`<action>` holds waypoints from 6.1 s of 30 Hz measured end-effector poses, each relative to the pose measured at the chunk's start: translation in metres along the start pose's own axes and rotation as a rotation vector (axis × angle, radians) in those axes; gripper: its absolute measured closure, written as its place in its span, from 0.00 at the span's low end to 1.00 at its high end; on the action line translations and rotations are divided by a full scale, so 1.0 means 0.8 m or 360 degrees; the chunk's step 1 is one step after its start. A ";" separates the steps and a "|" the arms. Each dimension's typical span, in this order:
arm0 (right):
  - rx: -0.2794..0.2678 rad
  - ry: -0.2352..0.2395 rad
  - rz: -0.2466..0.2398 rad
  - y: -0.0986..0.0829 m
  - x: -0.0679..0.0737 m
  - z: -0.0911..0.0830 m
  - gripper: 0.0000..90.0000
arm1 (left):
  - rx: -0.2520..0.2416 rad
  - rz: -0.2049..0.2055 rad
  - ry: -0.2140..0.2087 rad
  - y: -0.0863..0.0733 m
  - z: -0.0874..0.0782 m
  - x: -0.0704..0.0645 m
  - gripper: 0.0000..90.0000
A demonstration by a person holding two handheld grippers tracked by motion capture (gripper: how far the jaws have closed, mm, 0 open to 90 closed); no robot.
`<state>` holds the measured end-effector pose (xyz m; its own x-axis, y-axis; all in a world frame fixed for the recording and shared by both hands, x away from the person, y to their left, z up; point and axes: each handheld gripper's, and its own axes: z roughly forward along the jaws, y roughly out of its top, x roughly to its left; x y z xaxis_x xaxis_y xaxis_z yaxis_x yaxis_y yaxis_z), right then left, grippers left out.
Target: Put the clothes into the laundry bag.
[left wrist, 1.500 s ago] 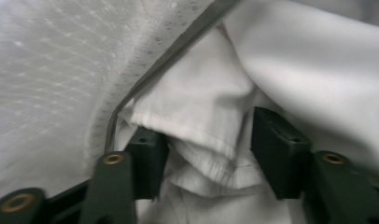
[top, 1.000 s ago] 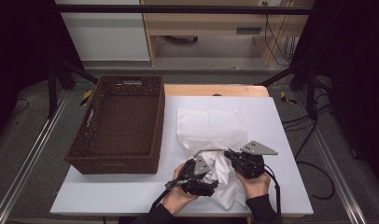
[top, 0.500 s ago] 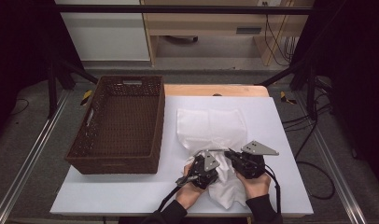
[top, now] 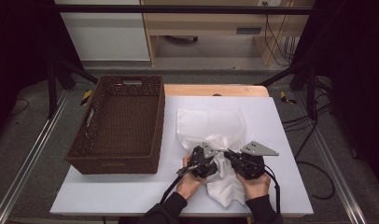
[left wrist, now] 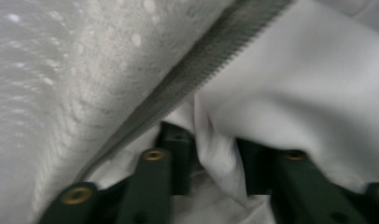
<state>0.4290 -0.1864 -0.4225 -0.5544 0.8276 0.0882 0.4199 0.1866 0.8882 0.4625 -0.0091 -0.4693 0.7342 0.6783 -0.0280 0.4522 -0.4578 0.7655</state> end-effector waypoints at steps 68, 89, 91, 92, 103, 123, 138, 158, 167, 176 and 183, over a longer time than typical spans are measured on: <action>0.0023 -0.0001 0.0007 -0.003 -0.003 0.003 0.98 | 0.0083 0.0200 -0.0171 -0.047 -0.034 -0.059 0.52; -0.0011 0.0010 0.0009 0.002 -0.004 -0.003 0.98 | -0.0015 0.0119 -0.0041 0.005 -0.049 -0.016 0.87; -0.0009 0.0013 0.0009 0.002 -0.003 -0.003 0.98 | 0.0007 0.0108 0.0074 0.002 -0.033 -0.006 0.86; -0.0008 0.0014 0.0008 0.002 -0.003 -0.004 0.98 | 0.0002 0.0113 0.0109 0.000 -0.027 -0.003 0.85; 0.0002 0.0010 0.0010 0.001 -0.003 -0.003 0.98 | -0.0015 0.0097 0.0066 -0.008 -0.033 0.001 0.54; 0.0017 0.0009 0.0000 -0.001 -0.002 -0.001 0.98 | 0.0022 0.0193 -0.0025 -0.048 -0.070 -0.008 0.59; 0.0009 0.0024 -0.0002 0.001 -0.001 0.000 0.98 | -0.0040 0.0242 0.0032 -0.002 -0.052 -0.024 0.96; 0.0020 0.0018 0.0008 -0.001 -0.003 -0.002 0.98 | -0.0051 0.0124 0.0096 0.005 -0.029 0.002 0.66; 0.0021 0.0014 0.0006 -0.001 -0.003 -0.002 0.98 | -0.0028 0.0184 0.0100 -0.039 -0.100 0.012 0.48; 0.0041 0.0016 0.0000 -0.003 -0.002 -0.001 0.98 | 0.0144 0.0042 0.0085 -0.091 -0.095 0.044 0.45; 0.0040 0.0018 -0.0007 -0.004 -0.001 0.000 0.98 | 0.0082 -0.0001 0.0061 -0.095 -0.091 0.046 0.55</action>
<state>0.4280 -0.1880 -0.4255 -0.5642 0.8208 0.0898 0.4353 0.2033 0.8770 0.4186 0.0924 -0.4820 0.7145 0.6996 -0.0029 0.4786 -0.4858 0.7314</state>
